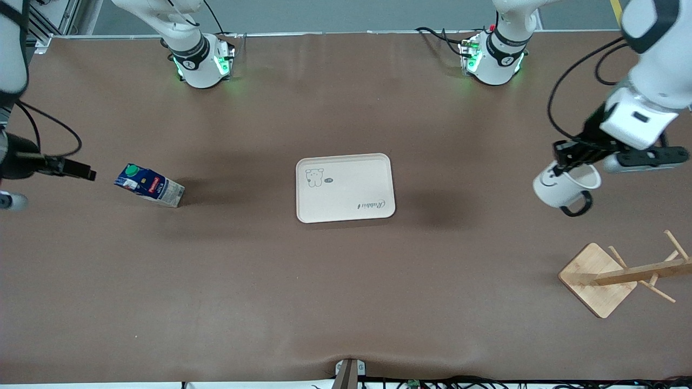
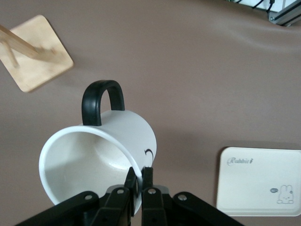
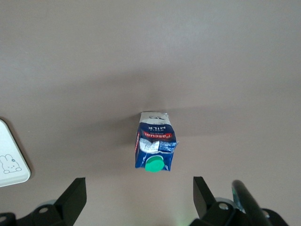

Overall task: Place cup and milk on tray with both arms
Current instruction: 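Lift the mug off the tree while the right gripper reaches the milk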

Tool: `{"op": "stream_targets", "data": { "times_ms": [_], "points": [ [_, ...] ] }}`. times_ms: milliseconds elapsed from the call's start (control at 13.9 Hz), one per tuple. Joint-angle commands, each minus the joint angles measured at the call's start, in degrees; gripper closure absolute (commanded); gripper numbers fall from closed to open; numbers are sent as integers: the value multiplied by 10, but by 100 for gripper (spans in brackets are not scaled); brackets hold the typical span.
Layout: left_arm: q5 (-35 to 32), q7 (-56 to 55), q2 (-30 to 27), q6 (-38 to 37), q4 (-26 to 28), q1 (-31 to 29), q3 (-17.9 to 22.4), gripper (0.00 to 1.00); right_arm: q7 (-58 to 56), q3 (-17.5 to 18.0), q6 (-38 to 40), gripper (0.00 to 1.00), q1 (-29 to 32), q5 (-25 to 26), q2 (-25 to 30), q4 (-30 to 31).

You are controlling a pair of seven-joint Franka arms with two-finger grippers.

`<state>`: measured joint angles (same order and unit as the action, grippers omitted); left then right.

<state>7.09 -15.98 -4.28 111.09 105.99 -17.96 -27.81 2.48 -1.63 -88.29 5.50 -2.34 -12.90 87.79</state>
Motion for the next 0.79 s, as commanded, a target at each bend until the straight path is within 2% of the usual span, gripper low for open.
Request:
{"op": "stream_targets", "data": {
  "times_ms": [0, 144, 359, 502, 718],
  "points": [
    [-37, -66, 65, -18, -58, -2, -56, 100, -6, 2, 15, 0, 35, -47, -20, -18],
    [-63, -105, 107, -37, -85, 10, -92, 100, -8, 2, 39, 0, 54, -87, -56, -17],
    [-78, -141, 146, -68, -105, 73, -96, 100, -10, 2, 59, 0, 51, -88, -57, -16],
    [-103, -191, 171, -68, -115, 124, -95, 100, -6, 2, 43, 0, 37, -76, -56, -4],
    [-107, -244, 210, -67, -137, 166, -95, 100, -10, 3, -10, 0, 36, -72, -25, 62]
  ]
}}
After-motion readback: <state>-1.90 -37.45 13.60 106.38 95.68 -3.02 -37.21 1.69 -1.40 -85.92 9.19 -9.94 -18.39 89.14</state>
